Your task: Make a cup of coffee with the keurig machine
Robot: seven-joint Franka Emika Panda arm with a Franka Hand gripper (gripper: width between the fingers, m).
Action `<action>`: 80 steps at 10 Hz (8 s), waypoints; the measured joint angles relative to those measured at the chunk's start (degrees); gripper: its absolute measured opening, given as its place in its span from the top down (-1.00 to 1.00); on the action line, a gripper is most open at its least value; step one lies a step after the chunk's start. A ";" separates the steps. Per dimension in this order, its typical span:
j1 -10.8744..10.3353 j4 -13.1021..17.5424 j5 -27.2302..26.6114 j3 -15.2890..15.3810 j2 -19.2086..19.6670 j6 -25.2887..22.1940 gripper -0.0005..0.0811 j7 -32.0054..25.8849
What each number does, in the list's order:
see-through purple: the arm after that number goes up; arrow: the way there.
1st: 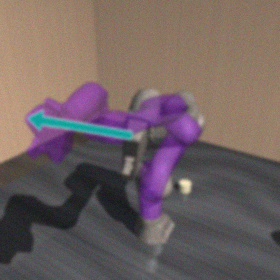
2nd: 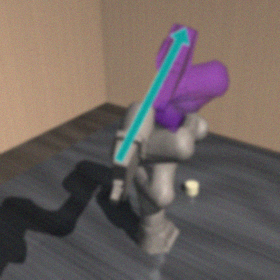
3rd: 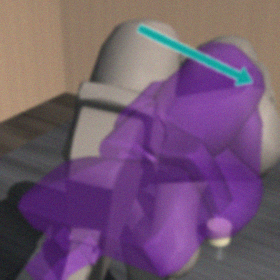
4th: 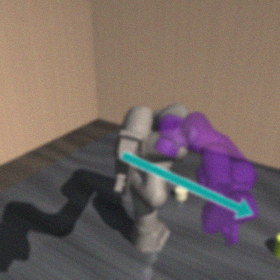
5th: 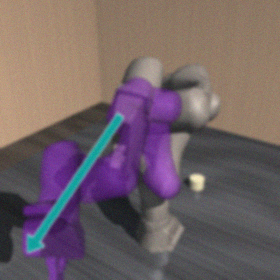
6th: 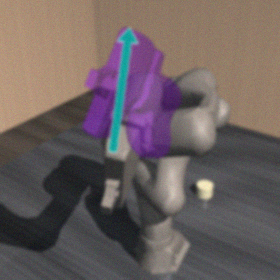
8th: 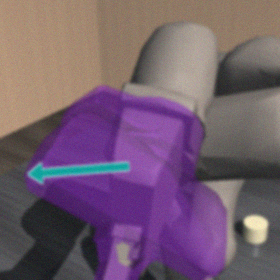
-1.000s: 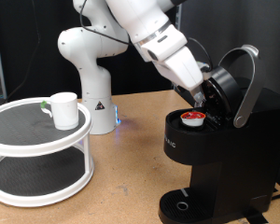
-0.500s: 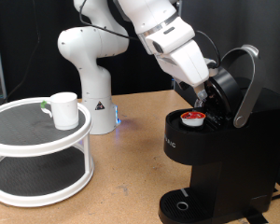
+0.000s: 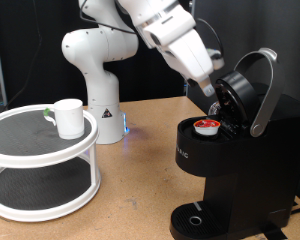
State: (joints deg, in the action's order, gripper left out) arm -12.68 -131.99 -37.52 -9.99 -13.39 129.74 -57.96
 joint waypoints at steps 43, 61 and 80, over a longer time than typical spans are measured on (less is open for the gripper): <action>1.52 5.09 -1.64 16.72 -1.20 3.65 0.97 12.38; 10.55 -10.86 21.31 12.09 -2.75 11.43 0.97 0.95; 8.22 -8.01 -9.41 8.23 -4.47 14.17 0.97 0.83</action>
State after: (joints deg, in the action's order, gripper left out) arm -4.46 -140.00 -46.94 -1.76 -17.87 143.91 -57.14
